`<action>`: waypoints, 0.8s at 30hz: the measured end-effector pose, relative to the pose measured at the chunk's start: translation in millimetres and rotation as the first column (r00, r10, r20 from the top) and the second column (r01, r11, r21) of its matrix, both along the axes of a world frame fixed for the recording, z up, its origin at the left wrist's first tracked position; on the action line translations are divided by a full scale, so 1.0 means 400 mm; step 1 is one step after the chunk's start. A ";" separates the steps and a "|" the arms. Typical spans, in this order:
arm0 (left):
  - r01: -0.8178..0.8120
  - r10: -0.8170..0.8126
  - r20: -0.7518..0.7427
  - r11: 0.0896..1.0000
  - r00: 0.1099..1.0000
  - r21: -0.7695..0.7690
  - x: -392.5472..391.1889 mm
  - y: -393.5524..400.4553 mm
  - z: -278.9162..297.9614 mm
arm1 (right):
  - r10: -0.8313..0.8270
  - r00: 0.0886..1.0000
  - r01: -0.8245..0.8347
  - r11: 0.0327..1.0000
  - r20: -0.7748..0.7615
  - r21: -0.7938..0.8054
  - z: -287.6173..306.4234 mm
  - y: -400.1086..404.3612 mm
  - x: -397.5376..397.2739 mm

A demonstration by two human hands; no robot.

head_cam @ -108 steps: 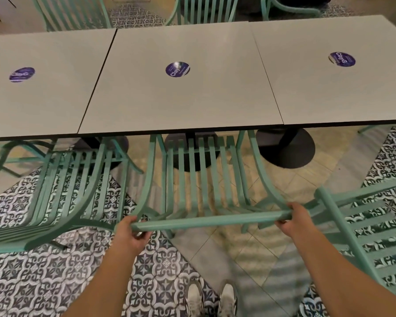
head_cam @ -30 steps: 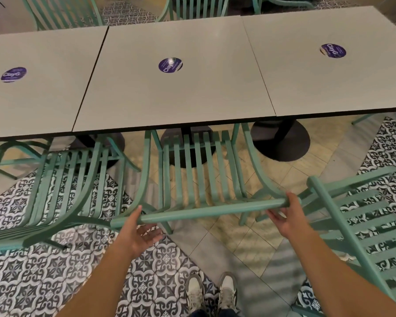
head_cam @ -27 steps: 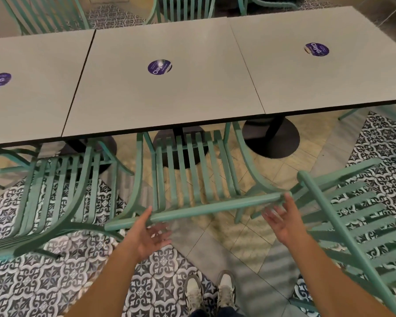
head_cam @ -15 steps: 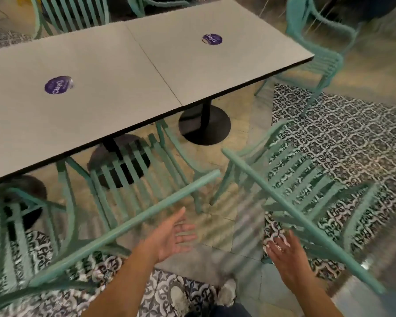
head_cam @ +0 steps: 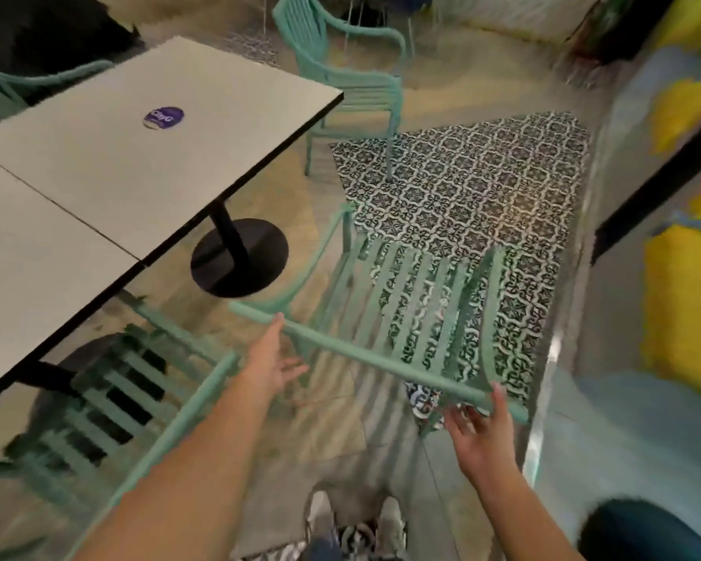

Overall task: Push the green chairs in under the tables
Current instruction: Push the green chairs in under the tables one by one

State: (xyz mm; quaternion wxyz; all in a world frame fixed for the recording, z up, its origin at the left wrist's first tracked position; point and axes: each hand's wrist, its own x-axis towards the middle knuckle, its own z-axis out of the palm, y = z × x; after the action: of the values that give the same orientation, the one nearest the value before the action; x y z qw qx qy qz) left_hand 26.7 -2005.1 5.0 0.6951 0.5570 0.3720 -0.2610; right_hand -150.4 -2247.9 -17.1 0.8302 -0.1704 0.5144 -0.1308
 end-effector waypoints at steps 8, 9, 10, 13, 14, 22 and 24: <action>-0.108 0.108 -0.008 0.994 0.994 0.033 0.165 0.042 -0.030 | -0.125 0.984 0.128 0.992 -0.123 0.015 -0.061 -0.041 0.049; -0.103 0.104 -0.020 0.994 0.994 0.027 0.178 0.052 -0.032 | -0.129 0.983 0.133 0.991 -0.129 0.021 -0.062 -0.047 0.060; -0.095 0.095 -0.035 0.995 0.995 0.023 0.181 0.057 -0.034 | -0.120 0.983 0.125 0.992 -0.142 0.029 -0.061 -0.055 0.066; -0.072 0.073 -0.076 0.997 0.994 0.020 0.190 0.050 -0.035 | -0.114 0.971 0.124 0.992 -0.209 0.037 -0.054 -0.068 0.083; -0.070 0.072 -0.100 0.997 0.992 0.027 0.189 0.045 -0.033 | -0.129 0.965 0.142 0.989 -0.230 0.041 -0.055 -0.070 0.085; -0.086 0.079 -0.174 0.996 0.981 -0.032 0.170 0.011 -0.025 | -0.126 0.958 0.137 0.990 -0.259 0.022 -0.050 -0.126 0.074; -0.113 0.103 -0.182 0.992 0.978 -0.047 0.153 -0.001 -0.031 | -0.127 0.958 0.134 0.991 -0.258 0.010 -0.055 -0.156 0.075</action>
State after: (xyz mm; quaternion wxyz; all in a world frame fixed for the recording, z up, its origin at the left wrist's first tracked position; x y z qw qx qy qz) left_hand 88.0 -2005.4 -7.5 0.6876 0.4901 0.4552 -0.2824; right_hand -120.5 -2310.2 -39.0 0.7483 -0.1404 0.6295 -0.1551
